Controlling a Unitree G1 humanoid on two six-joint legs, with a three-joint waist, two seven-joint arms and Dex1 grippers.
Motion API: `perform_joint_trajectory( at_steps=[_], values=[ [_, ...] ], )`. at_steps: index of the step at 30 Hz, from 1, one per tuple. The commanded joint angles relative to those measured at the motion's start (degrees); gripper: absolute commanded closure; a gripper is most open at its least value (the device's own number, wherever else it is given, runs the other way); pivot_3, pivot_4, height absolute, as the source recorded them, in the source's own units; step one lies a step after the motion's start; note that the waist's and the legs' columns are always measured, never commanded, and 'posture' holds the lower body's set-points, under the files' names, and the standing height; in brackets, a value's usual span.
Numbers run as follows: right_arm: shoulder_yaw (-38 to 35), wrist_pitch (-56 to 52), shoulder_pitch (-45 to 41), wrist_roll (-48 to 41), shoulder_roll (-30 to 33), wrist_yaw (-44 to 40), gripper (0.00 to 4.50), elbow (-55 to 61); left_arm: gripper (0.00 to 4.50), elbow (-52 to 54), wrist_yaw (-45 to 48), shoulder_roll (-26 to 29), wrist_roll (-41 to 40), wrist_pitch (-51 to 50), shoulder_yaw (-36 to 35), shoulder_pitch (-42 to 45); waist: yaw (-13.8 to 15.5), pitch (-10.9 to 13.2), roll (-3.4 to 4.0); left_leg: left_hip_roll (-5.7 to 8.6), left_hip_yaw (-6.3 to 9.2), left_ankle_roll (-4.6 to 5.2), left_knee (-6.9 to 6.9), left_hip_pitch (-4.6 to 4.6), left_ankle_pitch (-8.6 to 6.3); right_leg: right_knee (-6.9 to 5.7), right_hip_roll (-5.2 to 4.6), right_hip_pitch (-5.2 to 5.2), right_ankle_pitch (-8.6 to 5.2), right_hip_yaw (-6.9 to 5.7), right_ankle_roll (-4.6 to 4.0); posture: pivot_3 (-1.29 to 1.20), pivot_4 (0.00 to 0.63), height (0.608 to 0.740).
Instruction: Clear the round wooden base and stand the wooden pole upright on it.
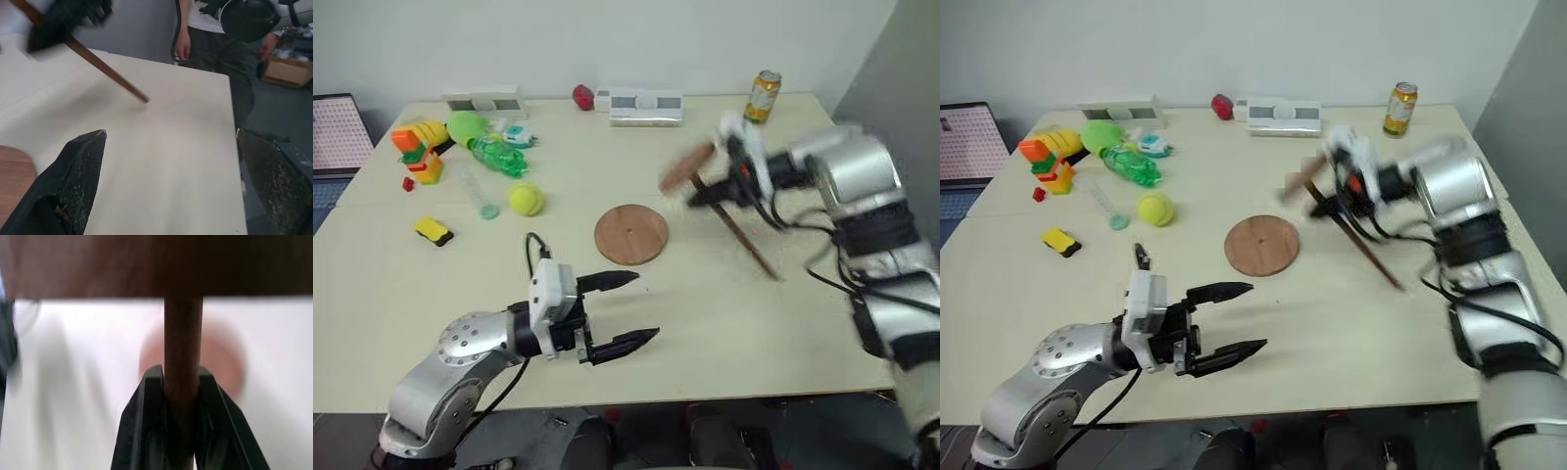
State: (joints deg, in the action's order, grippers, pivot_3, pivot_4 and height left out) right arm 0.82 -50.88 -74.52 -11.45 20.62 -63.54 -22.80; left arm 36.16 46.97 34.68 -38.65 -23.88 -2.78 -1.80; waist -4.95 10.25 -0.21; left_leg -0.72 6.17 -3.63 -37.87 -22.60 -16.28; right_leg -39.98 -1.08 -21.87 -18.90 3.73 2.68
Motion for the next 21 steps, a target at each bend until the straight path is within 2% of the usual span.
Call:
perform_joint_trajectory(
  at_steps=[1, 6, 8, 13, 21],
  values=[
    [-12.6, 13.3, -3.0, -4.4, -8.5, 19.2, 4.23, -2.2, 0.0, 2.2, -7.5, -3.7, 3.3, 3.6, -4.5, -3.9, 0.6, -0.1, -0.1, 0.01, 0.04, 0.0, -0.01, -0.03, 0.0, 0.02, 0.0, 0.02, 0.0, -0.04, 0.0, 0.0, 0.15, 0.74],
    [-14.4, 30.2, 0.0, -3.7, -18.0, 32.3, 4.23, -5.2, 0.0, 2.8, -14.7, -8.5, 8.6, 7.0, -6.2, -8.2, 1.4, -0.1, -0.18, 0.14, -0.04, -0.01, -0.06, -0.19, 0.0, 0.05, -0.23, -0.09, 0.01, 0.02, 0.03, 0.0, 0.15, 0.74],
    [-13.7, 33.6, 1.6, -3.8, -20.5, 34.3, 4.23, -5.9, 0.0, 2.8, -16.7, -9.9, 10.2, 8.2, -6.1, -9.0, 1.5, -0.1, -0.19, 0.14, -0.13, -0.06, -0.05, -0.19, 0.03, 0.01, -0.24, -0.14, 0.02, 0.07, 0.04, 0.0, 0.15, 0.74],
    [-11.4, 38.1, 3.9, -3.5, -22.3, 36.2, 4.23, -8.4, 0.0, 3.6, -20.0, -12.5, 12.1, 8.8, -5.0, -9.2, 1.5, -0.1, -0.18, 0.13, -0.19, -0.2, -0.04, -0.26, 0.11, -0.15, -0.14, -0.34, 0.02, 0.12, 0.03, 0.0, 0.15, 0.74],
    [-8.6, 39.1, 7.3, -3.5, -23.4, 37.7, 4.23, -8.7, 0.0, 3.4, -20.7, -12.3, 12.6, 8.7, -5.5, -9.3, 0.8, -0.1, -0.18, 0.08, -0.17, -0.2, -0.01, -0.22, 0.11, -0.17, -0.07, -0.33, 0.02, 0.12, 0.03, 0.0, 0.15, 0.74]
  ],
)
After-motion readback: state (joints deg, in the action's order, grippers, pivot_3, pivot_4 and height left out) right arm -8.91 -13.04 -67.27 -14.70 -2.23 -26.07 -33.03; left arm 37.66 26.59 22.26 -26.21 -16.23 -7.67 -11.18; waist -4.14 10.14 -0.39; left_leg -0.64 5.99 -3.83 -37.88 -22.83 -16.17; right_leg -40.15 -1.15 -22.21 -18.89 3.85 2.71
